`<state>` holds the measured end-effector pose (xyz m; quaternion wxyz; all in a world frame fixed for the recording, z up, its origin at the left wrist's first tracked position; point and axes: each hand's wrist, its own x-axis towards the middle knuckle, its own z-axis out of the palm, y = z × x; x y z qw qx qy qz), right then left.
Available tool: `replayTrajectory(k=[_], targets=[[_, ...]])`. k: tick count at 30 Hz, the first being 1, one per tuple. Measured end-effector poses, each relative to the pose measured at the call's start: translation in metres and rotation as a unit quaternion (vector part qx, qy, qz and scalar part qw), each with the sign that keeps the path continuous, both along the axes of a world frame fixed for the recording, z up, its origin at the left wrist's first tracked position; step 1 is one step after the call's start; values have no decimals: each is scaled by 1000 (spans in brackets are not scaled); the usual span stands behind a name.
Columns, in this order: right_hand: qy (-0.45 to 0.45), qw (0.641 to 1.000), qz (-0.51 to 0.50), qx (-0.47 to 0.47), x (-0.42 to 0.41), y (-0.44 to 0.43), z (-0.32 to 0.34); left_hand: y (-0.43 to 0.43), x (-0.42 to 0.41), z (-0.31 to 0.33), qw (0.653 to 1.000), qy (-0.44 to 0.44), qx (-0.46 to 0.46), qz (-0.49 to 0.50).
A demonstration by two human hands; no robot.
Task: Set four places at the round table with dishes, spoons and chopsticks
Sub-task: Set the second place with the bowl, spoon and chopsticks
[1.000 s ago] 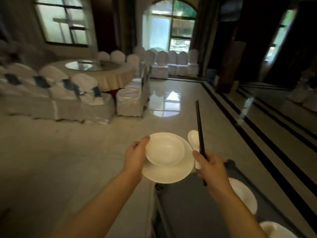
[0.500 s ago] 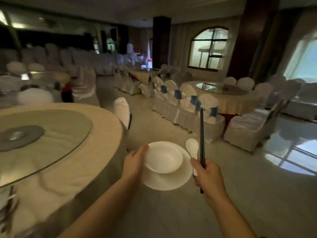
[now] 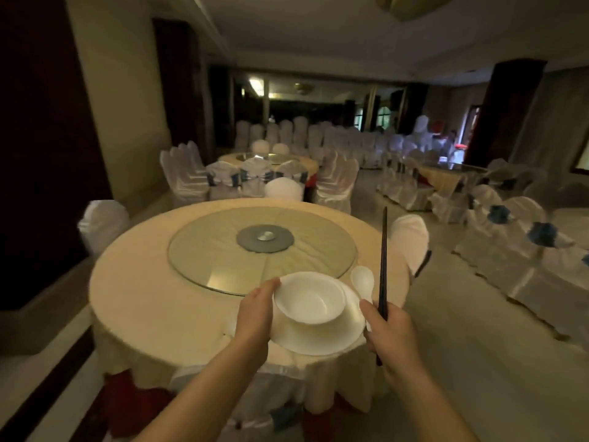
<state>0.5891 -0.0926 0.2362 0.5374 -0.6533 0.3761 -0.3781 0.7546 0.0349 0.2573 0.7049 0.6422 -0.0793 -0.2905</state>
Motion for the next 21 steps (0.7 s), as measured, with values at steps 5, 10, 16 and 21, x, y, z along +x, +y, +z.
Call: replayTrajectory(k=[5,10,16,21], targets=[[8,998,65,0,116,81,-2,99,102,2,999,-3,-9,48],[-11,994,110,17,217,162,0,188,191,-2,995,-17,-4,99],[-6,985,170,22,327,232,12,272,278,3,986,-6,-6,165],[3,975,223,10,425,269,16,320,354,4,976,-18,-6,219]])
